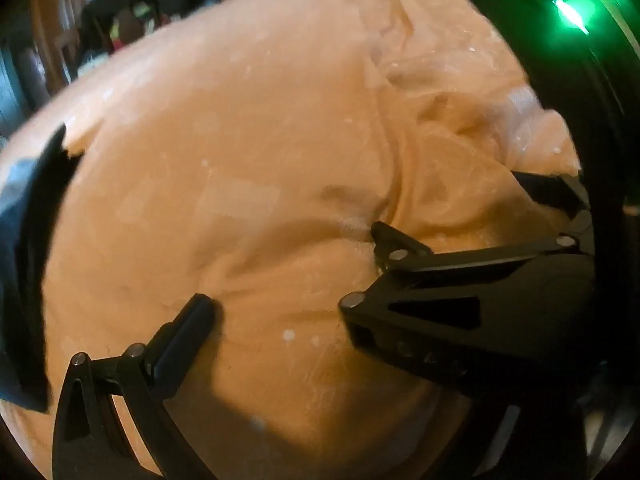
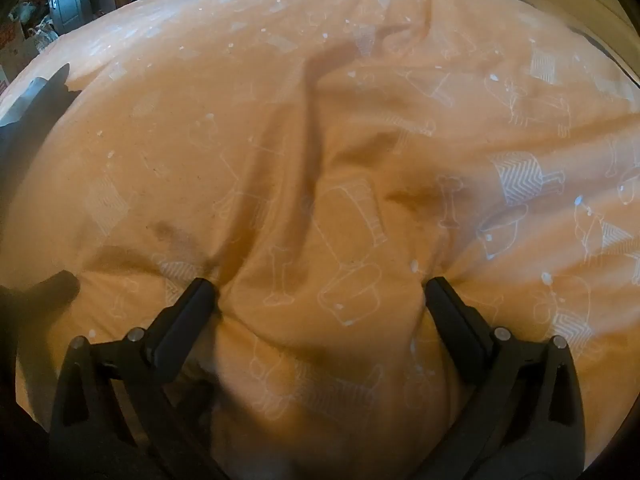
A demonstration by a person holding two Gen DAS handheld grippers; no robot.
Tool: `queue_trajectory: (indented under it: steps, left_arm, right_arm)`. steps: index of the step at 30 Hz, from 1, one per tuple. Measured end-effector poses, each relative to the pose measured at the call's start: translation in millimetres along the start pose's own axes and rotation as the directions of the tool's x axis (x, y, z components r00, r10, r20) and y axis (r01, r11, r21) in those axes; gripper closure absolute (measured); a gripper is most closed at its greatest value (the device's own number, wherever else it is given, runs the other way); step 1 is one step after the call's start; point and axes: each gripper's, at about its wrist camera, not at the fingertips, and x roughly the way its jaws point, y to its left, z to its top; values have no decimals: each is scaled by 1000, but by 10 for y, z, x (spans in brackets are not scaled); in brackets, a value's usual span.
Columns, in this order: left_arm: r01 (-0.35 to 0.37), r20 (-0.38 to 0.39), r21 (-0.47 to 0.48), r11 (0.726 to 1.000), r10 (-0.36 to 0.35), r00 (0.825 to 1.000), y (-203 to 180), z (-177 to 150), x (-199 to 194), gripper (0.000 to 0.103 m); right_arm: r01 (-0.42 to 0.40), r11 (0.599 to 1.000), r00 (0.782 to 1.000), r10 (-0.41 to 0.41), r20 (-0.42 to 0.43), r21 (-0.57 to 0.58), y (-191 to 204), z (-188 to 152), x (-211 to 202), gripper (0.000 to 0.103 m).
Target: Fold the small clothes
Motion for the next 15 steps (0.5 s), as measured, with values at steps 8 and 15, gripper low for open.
queue_trajectory:
  steps: [8, 15]
  left_arm:
    - [27, -9, -23, 999, -27, 1000, 75, 112, 22, 0]
    - [22, -5, -16, 1000, -22, 1000, 5, -40, -13, 0]
  right_arm:
    - [0, 1000, 1000, 0, 0, -3, 85, 34, 70, 0]
    - [3, 1000, 1000, -3, -1, -7, 44, -18, -53, 0]
